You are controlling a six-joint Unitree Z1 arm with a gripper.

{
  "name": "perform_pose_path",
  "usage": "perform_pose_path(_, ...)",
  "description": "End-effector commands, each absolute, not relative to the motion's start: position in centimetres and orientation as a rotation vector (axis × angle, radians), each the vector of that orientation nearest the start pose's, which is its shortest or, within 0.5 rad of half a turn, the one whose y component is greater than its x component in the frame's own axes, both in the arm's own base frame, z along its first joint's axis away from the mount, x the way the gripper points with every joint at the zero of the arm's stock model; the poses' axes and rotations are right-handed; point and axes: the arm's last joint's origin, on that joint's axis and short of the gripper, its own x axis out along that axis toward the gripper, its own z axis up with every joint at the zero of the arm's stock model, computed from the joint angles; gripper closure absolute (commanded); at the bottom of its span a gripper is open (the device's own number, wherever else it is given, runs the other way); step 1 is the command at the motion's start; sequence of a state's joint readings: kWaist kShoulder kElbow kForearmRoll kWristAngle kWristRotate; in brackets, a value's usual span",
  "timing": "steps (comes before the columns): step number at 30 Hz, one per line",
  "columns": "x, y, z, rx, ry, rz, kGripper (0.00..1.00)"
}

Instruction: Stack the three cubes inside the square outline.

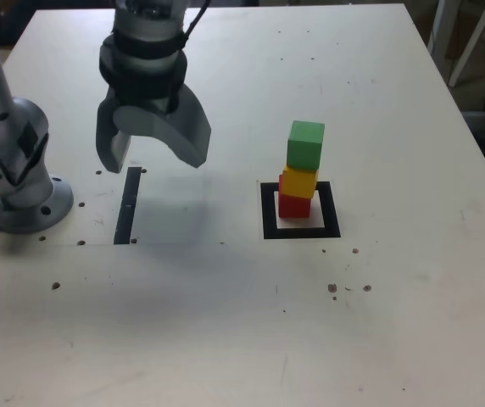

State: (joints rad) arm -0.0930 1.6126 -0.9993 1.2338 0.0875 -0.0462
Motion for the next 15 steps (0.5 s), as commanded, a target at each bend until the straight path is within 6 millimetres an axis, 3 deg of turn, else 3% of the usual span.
perform_pose_path(1, 18.8, -1.3, 25.3, 0.123, 1.838, 0.04, 0.0)
perform_pose_path(9, 16.8, -1.3, 22.1, 0.093, 1.86, 0.041, 0.0)
perform_pose_path(15, 16.2, -1.2, 21.0, 0.085, 1.866, 0.038, 0.0)
